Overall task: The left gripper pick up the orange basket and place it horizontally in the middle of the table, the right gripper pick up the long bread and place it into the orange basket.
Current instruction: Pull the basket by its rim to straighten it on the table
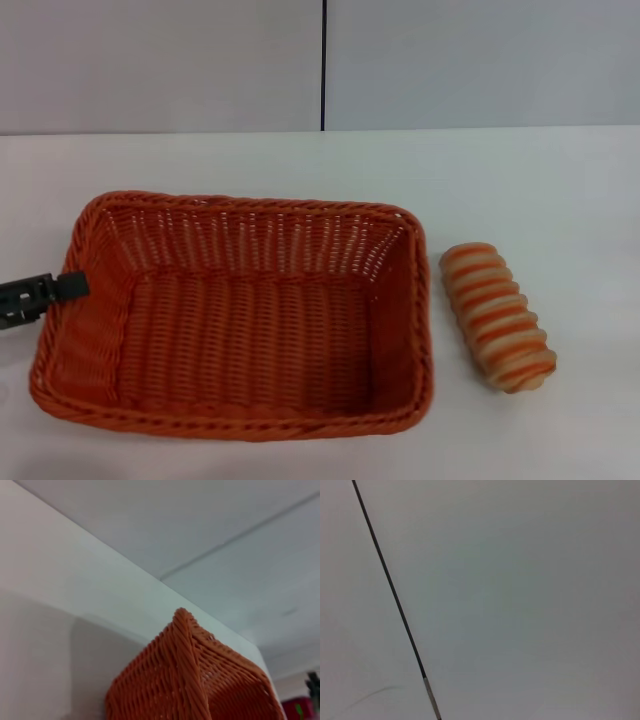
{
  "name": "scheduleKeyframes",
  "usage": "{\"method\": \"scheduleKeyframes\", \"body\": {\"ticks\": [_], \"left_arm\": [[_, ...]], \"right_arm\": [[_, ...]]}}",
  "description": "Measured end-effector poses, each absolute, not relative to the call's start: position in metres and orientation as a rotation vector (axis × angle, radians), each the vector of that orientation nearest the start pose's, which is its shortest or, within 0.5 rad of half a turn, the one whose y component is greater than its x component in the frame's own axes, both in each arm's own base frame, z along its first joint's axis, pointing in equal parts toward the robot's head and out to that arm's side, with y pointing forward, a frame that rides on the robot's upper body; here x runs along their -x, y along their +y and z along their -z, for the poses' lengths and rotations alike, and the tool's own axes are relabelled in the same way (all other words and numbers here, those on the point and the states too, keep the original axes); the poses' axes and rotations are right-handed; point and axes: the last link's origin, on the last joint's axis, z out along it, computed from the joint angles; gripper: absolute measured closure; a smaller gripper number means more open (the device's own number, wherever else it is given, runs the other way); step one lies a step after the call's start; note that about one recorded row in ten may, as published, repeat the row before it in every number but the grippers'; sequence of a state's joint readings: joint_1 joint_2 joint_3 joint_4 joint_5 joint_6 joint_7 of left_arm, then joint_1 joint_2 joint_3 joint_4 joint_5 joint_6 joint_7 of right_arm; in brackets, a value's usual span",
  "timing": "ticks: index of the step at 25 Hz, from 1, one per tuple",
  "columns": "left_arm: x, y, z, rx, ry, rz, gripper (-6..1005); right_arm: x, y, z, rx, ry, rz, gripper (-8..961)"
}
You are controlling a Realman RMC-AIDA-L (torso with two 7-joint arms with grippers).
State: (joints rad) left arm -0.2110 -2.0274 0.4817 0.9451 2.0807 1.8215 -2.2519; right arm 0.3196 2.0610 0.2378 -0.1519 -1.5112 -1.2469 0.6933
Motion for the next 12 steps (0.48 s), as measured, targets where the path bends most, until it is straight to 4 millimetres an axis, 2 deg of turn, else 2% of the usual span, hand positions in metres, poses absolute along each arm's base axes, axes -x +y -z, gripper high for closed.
{"method": "scheduleKeyframes", "body": {"ticks": [10, 12], "left_arm": [[0.345, 0.228, -0.089, 2.211, -1.868, 0.808, 299], [0.356, 0.231, -0.096, 2.165, -1.82, 0.813, 299]], "right_arm": [[-0.417, 0.276, -0.071, 1.248, 0.839, -0.813, 304], [-0.415, 0.279, -0.071, 1.287, 0.834, -0.812, 304]]}}
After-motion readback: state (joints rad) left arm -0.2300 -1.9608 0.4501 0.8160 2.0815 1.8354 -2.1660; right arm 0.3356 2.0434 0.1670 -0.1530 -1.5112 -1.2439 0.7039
